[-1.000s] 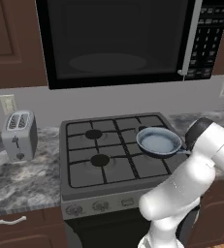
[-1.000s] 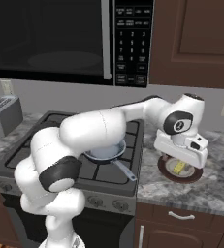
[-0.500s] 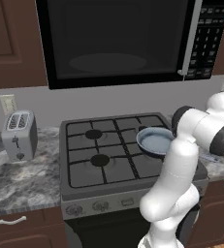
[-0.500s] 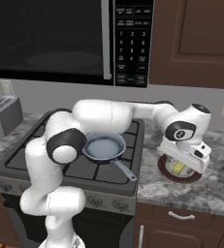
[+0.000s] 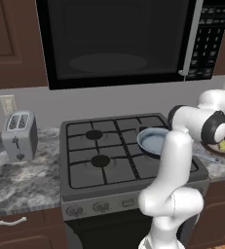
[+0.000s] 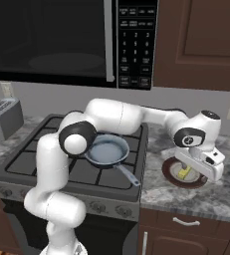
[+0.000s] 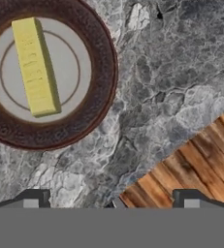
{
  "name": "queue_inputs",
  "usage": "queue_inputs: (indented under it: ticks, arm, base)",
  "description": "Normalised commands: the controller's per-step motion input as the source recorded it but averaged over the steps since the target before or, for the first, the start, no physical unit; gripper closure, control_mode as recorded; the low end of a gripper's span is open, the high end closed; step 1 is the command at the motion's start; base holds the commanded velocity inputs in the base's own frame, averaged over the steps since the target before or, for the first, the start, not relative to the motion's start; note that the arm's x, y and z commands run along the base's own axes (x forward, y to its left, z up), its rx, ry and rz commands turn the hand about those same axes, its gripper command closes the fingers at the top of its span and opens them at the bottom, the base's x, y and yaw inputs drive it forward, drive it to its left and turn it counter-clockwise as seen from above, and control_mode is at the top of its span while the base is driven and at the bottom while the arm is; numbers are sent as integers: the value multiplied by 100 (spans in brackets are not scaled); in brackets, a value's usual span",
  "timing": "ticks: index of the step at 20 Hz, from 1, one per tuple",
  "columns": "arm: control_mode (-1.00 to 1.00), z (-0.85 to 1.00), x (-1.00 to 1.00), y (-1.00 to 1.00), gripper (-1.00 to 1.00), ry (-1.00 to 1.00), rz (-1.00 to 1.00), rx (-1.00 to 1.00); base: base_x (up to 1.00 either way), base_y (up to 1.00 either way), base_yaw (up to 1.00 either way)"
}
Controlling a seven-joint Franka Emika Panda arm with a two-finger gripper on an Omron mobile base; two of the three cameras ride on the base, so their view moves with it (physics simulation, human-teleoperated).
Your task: Pick up the butter stick and place it in the pan. Then turn on the burner for the pan.
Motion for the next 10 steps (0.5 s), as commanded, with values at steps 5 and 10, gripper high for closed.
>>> queue_inputs:
  ticks: [5, 10]
  arm:
    - [-100, -37, 51, 2, -100, 0, -2, -8]
    - [-100, -22, 41, 16, -100, 1, 0, -3]
  base:
    - [0, 0, 0]
    - [0, 0, 0]
